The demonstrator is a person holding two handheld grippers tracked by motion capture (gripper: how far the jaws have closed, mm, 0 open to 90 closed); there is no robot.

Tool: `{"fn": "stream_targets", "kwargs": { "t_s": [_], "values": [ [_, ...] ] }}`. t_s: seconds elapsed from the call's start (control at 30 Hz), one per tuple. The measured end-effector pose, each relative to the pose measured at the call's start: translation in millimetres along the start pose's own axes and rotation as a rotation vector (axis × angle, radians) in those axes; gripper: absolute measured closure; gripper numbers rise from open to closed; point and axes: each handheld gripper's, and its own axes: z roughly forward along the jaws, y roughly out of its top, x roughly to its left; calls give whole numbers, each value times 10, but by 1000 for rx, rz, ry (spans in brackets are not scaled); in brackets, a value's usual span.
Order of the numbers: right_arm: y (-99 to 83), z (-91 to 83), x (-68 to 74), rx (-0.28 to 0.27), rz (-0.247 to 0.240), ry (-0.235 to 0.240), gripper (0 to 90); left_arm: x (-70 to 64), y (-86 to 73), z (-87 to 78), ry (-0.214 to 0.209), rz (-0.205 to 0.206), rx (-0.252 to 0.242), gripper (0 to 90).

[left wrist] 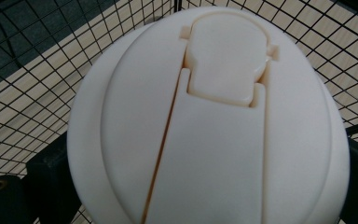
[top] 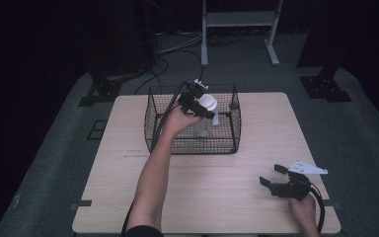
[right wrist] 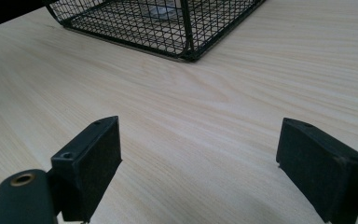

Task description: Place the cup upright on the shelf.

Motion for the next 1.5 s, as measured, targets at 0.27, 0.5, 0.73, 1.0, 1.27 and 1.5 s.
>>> {"fn": "stream_targets", "kwargs": {
  "t_s": [0.27, 0.5, 0.73, 1.0, 1.27, 1.5],
  "values": [
    [1, 4, 7, 2, -3, -4, 129, 20, -4, -19, -10, -16, -25, 21],
    [0, 5, 7, 1, -5, -3, 129, 12, 6, -56, -1, -10, -41, 0],
    [1, 6, 11, 5, -7, 0, 129, 15, 0, -60, -17, -18, -39, 0],
    [1, 5, 14, 6, -10, 1, 129, 38, -16, -137, -17, -20, -63, 0],
    [2, 6, 15, 9, -10, 4, 129, 51, -51, -229, -16, -8, -72, 0],
    [2, 5, 15, 8, -11, 3, 129, 66, -93, -314, -10, 2, -73, 0]
  ]
}}
